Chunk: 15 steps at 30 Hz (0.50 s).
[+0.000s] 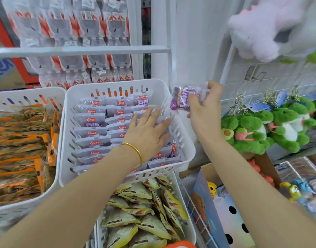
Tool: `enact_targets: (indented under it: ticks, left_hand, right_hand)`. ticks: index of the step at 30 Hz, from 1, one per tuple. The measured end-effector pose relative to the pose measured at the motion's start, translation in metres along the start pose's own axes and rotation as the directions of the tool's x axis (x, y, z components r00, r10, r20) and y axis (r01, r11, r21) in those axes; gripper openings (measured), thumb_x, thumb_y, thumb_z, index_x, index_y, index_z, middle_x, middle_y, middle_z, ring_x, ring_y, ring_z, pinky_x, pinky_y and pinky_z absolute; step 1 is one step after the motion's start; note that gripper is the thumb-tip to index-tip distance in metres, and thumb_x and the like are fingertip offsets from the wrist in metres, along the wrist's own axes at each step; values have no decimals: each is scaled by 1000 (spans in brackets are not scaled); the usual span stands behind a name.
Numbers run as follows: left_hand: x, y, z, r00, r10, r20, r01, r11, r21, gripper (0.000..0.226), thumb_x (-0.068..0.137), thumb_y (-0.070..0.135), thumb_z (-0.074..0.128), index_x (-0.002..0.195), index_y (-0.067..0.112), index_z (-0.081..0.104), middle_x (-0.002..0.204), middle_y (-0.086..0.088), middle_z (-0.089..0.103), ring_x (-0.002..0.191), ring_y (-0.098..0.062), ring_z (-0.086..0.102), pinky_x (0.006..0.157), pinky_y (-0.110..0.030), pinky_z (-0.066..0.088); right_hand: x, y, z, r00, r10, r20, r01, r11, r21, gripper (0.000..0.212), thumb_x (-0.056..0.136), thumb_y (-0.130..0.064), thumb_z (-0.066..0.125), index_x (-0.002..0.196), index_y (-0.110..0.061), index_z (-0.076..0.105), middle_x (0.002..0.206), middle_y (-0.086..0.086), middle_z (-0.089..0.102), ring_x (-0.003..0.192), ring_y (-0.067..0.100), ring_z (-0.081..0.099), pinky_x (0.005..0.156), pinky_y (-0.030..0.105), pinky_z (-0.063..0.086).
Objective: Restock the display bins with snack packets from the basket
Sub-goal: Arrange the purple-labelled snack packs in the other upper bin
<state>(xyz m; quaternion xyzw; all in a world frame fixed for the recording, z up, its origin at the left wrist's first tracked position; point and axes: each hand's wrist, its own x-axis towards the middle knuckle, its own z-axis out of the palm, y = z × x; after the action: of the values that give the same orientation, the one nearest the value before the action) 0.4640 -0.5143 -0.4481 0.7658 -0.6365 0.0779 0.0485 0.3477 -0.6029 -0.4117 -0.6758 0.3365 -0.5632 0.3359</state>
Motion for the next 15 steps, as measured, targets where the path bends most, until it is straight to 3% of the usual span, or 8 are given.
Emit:
enact_targets:
  ticks: [4,9,15]
  left_hand:
    - [9,-14,-7,983,-88,-161,76,994,-77,46,98,37,30,142,25,35,158,-4,4,145,-21,-3,117,-45,3]
    - [21,-25,-5,986,-158,56,157,987,28,56,99,45,17,150,25,5,158,0,-7,145,-17,-9,116,-52,-2]
    - [16,-26,-3,983,-171,65,169,985,40,55,99,45,16,149,28,2,158,2,-7,145,-17,-8,115,-54,-1]
  right_hand:
    - [6,-5,15,980,-157,124,175,972,-157,29,90,-8,53,117,-5,43,98,6,54,81,19,49,71,29,39]
    - [19,-4,41,944,-193,268,315,775,-549,33,94,-15,50,125,-9,41,114,11,53,92,29,55,65,32,34]
    - [29,2,59,876,-196,440,480,436,-762,29,94,-18,54,122,-12,48,118,10,52,107,30,48,72,34,33]
